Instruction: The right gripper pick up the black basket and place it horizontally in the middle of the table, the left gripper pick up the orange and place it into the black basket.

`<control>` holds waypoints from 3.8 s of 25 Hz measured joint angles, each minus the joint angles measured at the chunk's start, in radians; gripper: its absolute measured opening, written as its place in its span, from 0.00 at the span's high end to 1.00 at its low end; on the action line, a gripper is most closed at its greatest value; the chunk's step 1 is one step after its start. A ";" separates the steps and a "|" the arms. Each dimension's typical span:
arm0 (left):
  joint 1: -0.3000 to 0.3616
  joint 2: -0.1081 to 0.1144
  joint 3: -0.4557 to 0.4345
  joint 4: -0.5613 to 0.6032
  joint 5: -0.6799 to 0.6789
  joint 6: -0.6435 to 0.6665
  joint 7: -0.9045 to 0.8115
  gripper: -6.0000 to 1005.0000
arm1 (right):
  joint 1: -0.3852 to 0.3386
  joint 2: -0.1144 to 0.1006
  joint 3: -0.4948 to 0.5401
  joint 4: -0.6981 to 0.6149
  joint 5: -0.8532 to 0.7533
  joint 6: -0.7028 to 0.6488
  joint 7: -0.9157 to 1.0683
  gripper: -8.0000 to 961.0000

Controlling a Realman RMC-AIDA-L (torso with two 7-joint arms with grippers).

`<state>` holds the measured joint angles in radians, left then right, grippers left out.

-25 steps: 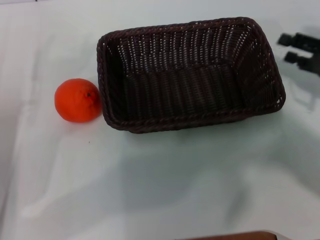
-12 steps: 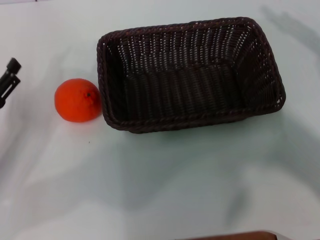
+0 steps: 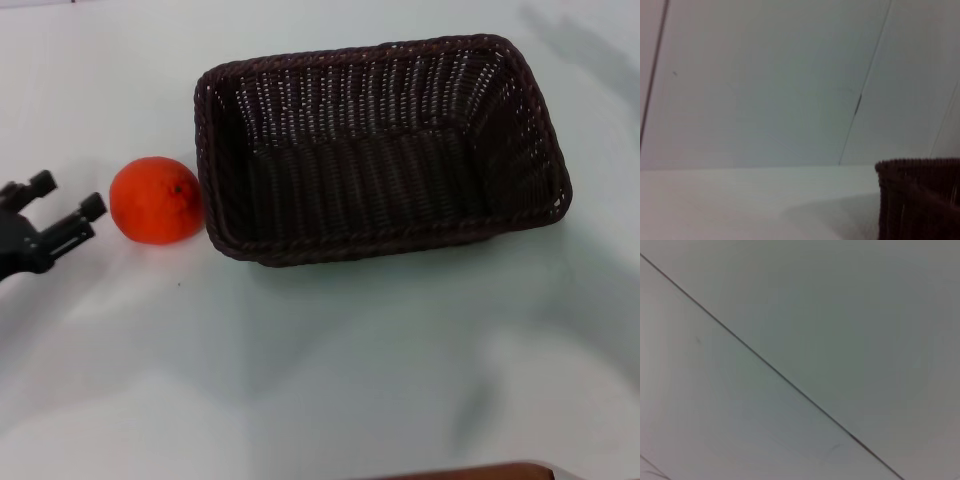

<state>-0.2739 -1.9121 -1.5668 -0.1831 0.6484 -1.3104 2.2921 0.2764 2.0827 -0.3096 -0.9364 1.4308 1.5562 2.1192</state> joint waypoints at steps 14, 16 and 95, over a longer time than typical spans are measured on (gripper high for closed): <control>-0.039 -0.077 0.003 -0.100 0.148 0.188 0.005 0.18 | 0.004 0.004 0.014 0.113 0.042 0.015 -0.099 0.22; -0.039 -0.081 -0.002 -0.104 0.149 0.199 0.006 0.18 | 0.004 0.004 0.028 0.138 0.060 0.020 -0.146 0.22; 0.136 -0.254 -0.428 -0.056 -0.400 -0.126 0.278 0.11 | 0.079 0.008 0.560 0.883 0.207 0.111 -1.384 0.22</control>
<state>-0.1378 -2.1661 -1.9947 -0.2394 0.2484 -1.4368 2.5704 0.3552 2.0905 0.2508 -0.0533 1.6380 1.6676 0.7355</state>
